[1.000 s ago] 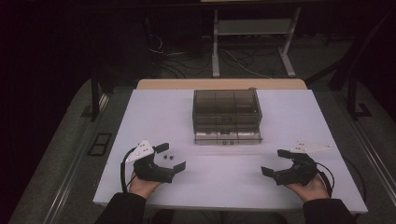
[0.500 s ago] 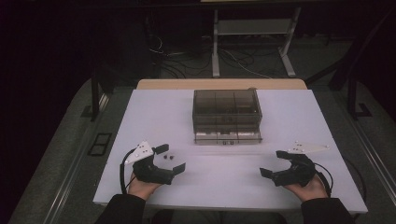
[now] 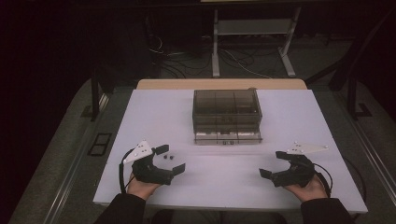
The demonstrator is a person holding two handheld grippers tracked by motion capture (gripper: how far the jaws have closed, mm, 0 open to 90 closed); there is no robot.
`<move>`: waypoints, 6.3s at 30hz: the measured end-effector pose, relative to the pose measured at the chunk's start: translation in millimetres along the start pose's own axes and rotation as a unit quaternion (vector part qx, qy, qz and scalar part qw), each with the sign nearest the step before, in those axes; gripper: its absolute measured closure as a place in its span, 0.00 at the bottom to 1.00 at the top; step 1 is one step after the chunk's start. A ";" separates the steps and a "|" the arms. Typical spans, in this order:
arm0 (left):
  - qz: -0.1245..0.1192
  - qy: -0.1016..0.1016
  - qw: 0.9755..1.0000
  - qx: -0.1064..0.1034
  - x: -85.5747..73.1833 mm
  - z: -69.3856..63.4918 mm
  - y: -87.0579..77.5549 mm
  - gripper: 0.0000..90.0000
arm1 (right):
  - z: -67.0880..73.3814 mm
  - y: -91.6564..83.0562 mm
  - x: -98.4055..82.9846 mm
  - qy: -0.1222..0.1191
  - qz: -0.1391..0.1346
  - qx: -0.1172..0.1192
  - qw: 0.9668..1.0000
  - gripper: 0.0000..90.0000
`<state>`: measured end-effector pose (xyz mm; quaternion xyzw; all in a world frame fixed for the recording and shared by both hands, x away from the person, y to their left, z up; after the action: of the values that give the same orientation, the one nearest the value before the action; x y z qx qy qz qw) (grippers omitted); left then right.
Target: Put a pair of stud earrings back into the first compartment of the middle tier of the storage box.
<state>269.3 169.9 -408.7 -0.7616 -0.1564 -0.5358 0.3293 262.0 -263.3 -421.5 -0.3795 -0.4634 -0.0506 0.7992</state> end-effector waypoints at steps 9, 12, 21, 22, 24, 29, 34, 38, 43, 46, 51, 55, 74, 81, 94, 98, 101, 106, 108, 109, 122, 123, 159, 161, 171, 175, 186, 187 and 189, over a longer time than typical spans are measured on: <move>0.008 -0.002 1.000 0.009 13.1 7.4 -1.8 0.00 | -1.0 -1.1 -0.3 0.002 -0.002 -0.003 1.000 0.00; 0.017 -0.003 1.000 0.007 18.9 11.4 -0.5 0.00 | -1.2 -1.0 -0.3 0.000 -0.002 -0.004 1.000 0.00; 0.038 -0.006 0.999 0.002 36.8 21.4 1.7 0.00 | -1.3 -0.5 -0.7 -0.002 -0.001 -0.003 1.000 0.00; 0.041 -0.008 0.999 0.002 38.0 22.6 2.0 0.00 | -1.3 -0.4 -0.7 -0.002 -0.001 -0.003 1.000 0.00; 0.054 -0.005 0.999 0.002 41.0 27.6 3.1 0.00 | -1.1 -0.5 -0.6 -0.003 -0.002 -0.004 1.000 0.00; 0.062 -0.012 0.998 0.012 43.2 37.4 5.7 0.00 | -0.3 -1.0 -0.3 -0.004 -0.003 -0.004 1.000 0.00; 0.069 -0.021 0.997 0.023 42.4 46.9 8.8 0.00 | -0.4 -0.7 -0.3 -0.004 -0.002 -0.004 1.000 0.00; 0.078 -0.023 0.996 0.031 40.5 53.8 13.2 0.00 | -0.5 -1.4 0.0 -0.008 -0.006 -0.007 1.000 0.00; 0.096 -0.026 0.994 0.041 37.4 60.7 19.7 0.00 | -0.7 -1.4 -0.1 -0.008 -0.005 -0.008 1.000 0.00; 0.113 -0.024 0.992 0.047 34.7 64.9 24.0 0.00 | -0.4 -1.2 -0.2 -0.007 -0.004 -0.007 1.000 0.00; 0.140 -0.020 0.989 0.052 29.6 68.7 31.0 0.00 | 0.0 -0.6 -0.3 -0.008 -0.002 -0.007 1.000 0.00; 0.170 -0.015 0.983 0.061 25.4 71.2 37.6 0.00 | 0.1 -0.1 -0.4 -0.008 0.000 -0.006 1.000 0.00; 0.237 -0.033 0.967 0.085 10.9 86.2 33.8 0.26 | 0.8 2.6 -1.2 -0.011 0.008 -0.002 1.000 0.00; 0.255 -0.023 0.962 0.095 2.9 88.0 31.1 0.35 | 0.8 2.8 -1.4 -0.010 0.008 -0.002 1.000 0.00; 0.286 0.012 0.952 0.108 -3.4 77.9 34.8 0.66 | 0.6 3.9 -1.7 -0.009 0.011 0.003 1.000 0.00; 0.291 0.018 0.950 0.116 -3.8 75.9 36.3 0.75 | 0.1 3.9 -2.0 -0.009 0.012 0.002 1.000 0.00; 0.293 0.020 0.948 0.123 -4.0 75.2 36.8 0.82 | 0.0 3.9 -2.0 -0.009 0.012 0.002 1.000 0.00; 0.293 0.020 0.947 0.128 -4.1 74.9 37.2 0.88 | 0.0 4.2 -2.0 -0.010 0.013 0.002 1.000 0.00; 0.293 0.016 0.948 0.127 -3.8 75.4 37.2 0.88 | -0.3 4.2 -2.1 -0.010 0.013 0.002 1.000 0.00; 0.291 0.014 0.948 0.126 -3.9 75.7 37.2 0.88 | -0.3 4.2 -2.1 -0.010 0.013 0.002 1.000 0.00; 0.283 0.022 0.954 0.099 17.6 69.7 34.2 0.88 | -1.4 3.4 -2.4 -0.008 0.013 0.002 1.000 0.00; 0.282 0.019 0.954 0.099 19.4 68.5 33.7 0.88 | -1.3 3.5 -2.4 -0.008 0.013 0.002 1.000 0.00; 0.248 0.068 0.964 0.073 100.9 42.7 37.7 0.88 | -1.2 1.8 -2.4 -0.003 0.013 0.004 1.000 0.00; 0.248 0.072 0.963 0.072 103.5 40.9 39.0 0.88 | -2.0 2.0 -2.3 -0.007 0.011 0.003 1.000 0.00; 0.245 0.084 0.964 0.063 116.3 32.1 50.5 0.88 | -2.1 1.9 -2.3 -0.008 0.010 0.004 1.000 0.00; 0.246 0.092 0.963 0.059 121.5 28.3 57.0 0.88 | -2.3 1.9 -2.3 -0.007 0.010 0.004 1.000 0.00; 0.237 0.108 0.964 0.049 131.8 16.7 80.9 0.88 | -3.2 1.0 -2.2 -0.007 0.006 0.002 1.000 0.00; 0.236 0.106 0.965 0.048 131.8 15.5 83.6 0.88 | -3.3 1.1 -2.3 -0.007 0.007 0.002 1.000 0.00; 0.234 0.105 0.966 0.044 131.4 14.2 88.6 0.88 | -3.1 0.9 -2.5 -0.005 0.008 0.003 1.000 0.00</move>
<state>381.4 99.3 -320.6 -0.7013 0.0381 -0.5133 0.4932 263.1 -265.3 -424.8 -0.3812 -0.4641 -0.0412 0.7985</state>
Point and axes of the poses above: each handheld gripper's, and its own axes: y roughly forward along the jaws, x roughly out of its top, z roughly to its left, the point moved 1 cm from there along y, roughly forward along the jaws, and after that the axes turned 6 degrees about x, right-handed, at the moved point
